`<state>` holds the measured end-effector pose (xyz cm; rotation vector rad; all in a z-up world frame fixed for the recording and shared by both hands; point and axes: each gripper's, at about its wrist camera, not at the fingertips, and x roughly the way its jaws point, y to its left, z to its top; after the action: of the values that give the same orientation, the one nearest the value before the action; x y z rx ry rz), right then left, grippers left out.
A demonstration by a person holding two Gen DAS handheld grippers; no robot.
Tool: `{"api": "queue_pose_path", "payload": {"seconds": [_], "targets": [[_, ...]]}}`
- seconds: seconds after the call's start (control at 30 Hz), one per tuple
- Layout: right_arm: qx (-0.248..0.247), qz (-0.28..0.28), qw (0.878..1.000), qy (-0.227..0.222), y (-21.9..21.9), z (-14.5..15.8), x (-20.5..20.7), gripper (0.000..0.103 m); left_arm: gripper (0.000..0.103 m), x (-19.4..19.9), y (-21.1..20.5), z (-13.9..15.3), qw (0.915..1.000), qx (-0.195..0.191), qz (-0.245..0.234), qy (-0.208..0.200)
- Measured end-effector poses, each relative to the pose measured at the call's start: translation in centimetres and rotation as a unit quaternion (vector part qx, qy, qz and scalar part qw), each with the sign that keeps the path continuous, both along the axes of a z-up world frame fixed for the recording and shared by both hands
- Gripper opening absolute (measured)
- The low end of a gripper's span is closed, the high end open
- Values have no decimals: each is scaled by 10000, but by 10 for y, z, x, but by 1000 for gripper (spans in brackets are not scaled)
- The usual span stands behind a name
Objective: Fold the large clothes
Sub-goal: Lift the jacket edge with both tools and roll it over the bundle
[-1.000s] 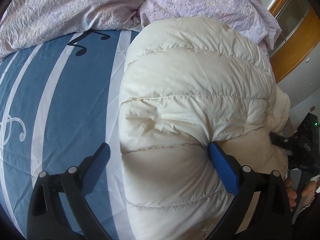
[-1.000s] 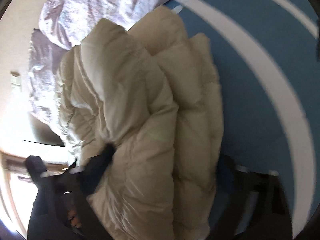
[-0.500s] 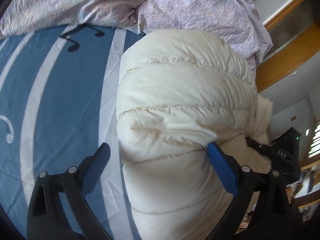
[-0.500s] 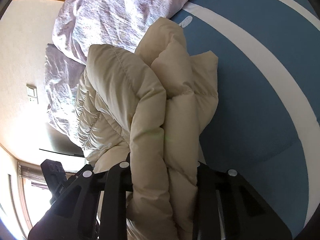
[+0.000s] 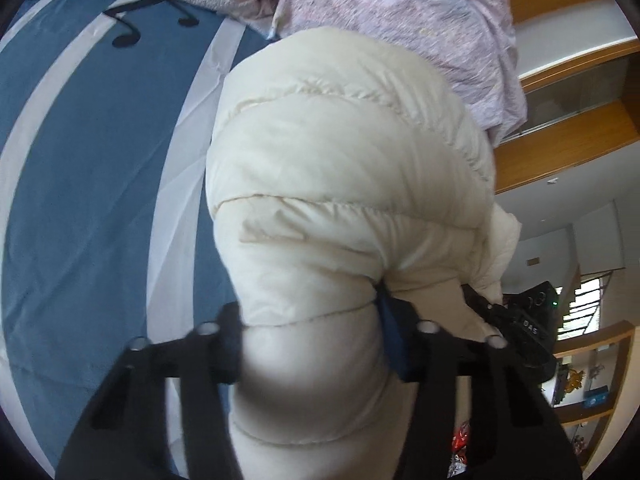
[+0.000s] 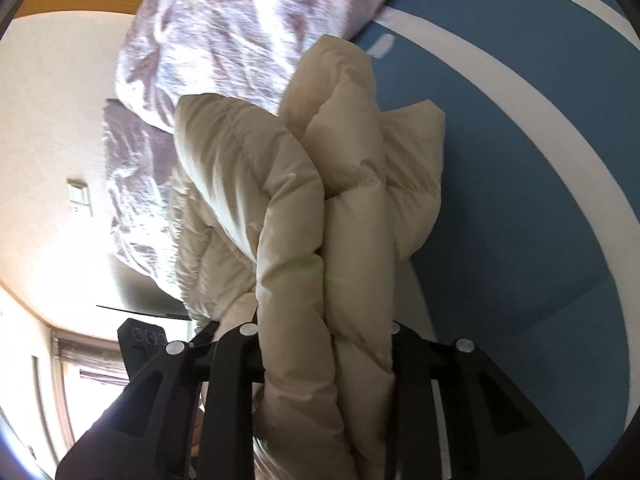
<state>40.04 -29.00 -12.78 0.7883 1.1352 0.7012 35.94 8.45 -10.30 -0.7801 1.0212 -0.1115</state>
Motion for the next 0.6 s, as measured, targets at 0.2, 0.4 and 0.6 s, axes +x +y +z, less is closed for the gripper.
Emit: {"api": "queue_pose_path", "payload": {"seconds": [0.2, 0.4, 0.6], "targets": [[505, 171, 9980, -326, 21, 25, 5, 23, 36, -7, 16, 45, 9981, 417, 6, -461], [641, 387, 9958, -522, 68, 37, 17, 22, 35, -10, 53, 77, 9919, 1008, 152, -755], [320, 682, 9959, -494, 127, 30, 23, 21, 32, -17, 97, 73, 9883, 1309, 498, -608]]}}
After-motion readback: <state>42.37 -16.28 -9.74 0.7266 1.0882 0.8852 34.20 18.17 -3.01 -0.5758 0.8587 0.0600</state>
